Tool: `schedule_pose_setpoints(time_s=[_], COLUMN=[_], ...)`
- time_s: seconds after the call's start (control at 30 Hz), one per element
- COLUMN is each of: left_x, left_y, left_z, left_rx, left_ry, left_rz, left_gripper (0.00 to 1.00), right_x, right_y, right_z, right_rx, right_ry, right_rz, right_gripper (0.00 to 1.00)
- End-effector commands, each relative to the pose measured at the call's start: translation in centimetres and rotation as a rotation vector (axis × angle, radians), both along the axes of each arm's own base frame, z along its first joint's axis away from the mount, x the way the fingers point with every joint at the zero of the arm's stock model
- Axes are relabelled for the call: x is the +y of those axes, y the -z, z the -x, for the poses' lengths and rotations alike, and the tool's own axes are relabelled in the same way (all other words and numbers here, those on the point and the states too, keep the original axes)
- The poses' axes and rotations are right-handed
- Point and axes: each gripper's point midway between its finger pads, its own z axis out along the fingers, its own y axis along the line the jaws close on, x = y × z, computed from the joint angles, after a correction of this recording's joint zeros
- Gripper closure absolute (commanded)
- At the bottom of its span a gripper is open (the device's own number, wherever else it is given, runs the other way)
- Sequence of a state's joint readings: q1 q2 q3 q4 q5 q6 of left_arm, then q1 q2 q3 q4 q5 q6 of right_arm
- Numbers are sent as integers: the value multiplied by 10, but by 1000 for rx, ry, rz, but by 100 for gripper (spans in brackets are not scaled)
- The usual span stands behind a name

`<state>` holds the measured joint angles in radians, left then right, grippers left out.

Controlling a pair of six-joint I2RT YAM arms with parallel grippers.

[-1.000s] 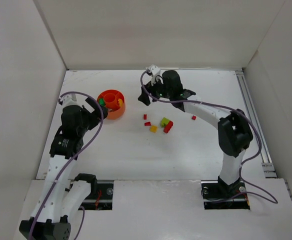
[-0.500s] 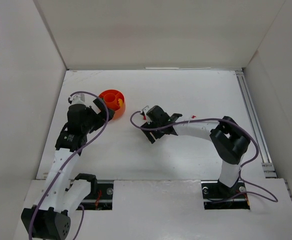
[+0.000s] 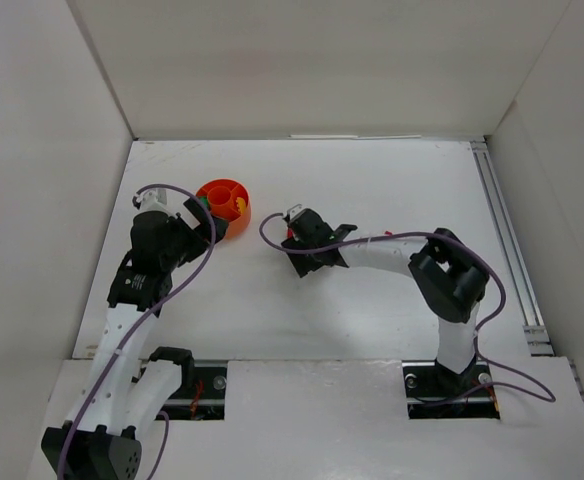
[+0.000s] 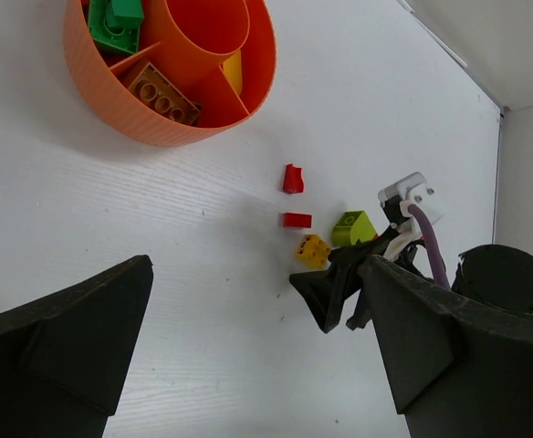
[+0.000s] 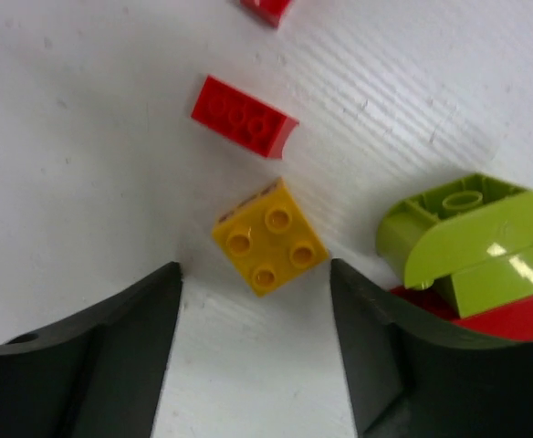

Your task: Sort the legos into containers by color

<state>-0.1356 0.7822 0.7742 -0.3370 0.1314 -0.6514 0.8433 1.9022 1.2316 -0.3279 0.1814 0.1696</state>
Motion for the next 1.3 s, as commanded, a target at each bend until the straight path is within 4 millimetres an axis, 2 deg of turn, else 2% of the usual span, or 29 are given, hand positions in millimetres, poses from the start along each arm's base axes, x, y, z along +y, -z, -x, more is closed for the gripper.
schedule_pose_setpoints(time_s=[0.0, 0.07, 0.2, 0.27, 0.37, 0.4, 0.53, 0.6, 0.63, 0.7, 0.77, 0.83, 0.93, 1.0, 1.03, 1.1, 1.13, 1.17, 1.2, 1.23, 1.27], left_x=[1, 1, 1, 1, 1, 1, 1, 3, 3, 3, 3, 4, 6, 6, 6, 6, 5, 5, 5, 5, 5], left_y=[-7, -7, -7, -9, -9, -9, -9, -11, -11, -15, -19, -19, -23, -20, -18, -20, -17, -23, -21, -21, -25], left_z=[0, 0, 0, 1, 1, 1, 1, 1, 1, 0, 0, -1, -2, -3, -5, -6, -7, -9, -10, -10, -11], left_rx=[-38, -38, -38, -38, -38, -38, -38, -39, -39, -48, -57, -57, -67, -56, -46, -55, -44, -64, -55, -55, -66], left_ry=[7, 7, 7, 7, 7, 7, 7, -1, -1, -2, -2, -11, -21, -21, -21, -21, -21, -21, -21, -21, -17], left_rz=[-8, -8, -8, -8, -8, -8, -8, -12, -12, -11, -10, -14, -18, -19, -21, -19, -21, -18, -19, -19, -26], left_gripper=[0, 0, 0, 0, 0, 0, 0, 0, 0, 0, 0, 0, 0, 0, 0, 0, 0, 0, 0, 0, 0], right_x=[6, 8, 5, 5, 7, 10, 16, 20, 20, 18, 15, 15, 17, 27, 37, 59, 73, 82, 99, 105, 114], right_y=[-6, -10, -12, -12, -13, -17, -13, -15, -16, -15, -23, -40, -65, -82, -95, -112, -128, -134, -144, -162, -152], right_z=[-21, -26, -34, -34, -35, -37, -39, -39, -39, -39, -39, -41, -38, -41, -47, -46, -54, -56, -65, -69, -77], right_rx=[-66, -85, -92, -92, -99, -107, -94, -91, -91, -86, -96, -123, -146, -181, -239, -274, -336, -361, -404, -435, -442], right_ry=[62, 68, 76, 76, 50, 50, 29, 29, 30, 47, 53, 51, 2, -61, -133, -267, -346, -402, -489, -496, -534], right_rz=[-2, -10, -25, -25, -23, -32, -35, -53, -53, -50, -48, -58, -82, -117, -141, -206, -222, -233, -256, -283, -260], right_gripper=[33, 39, 42, 42, 38, 34, 34, 39, 48, 55, 64, 69, 70, 70, 70, 72, 72, 72, 72, 72, 72])
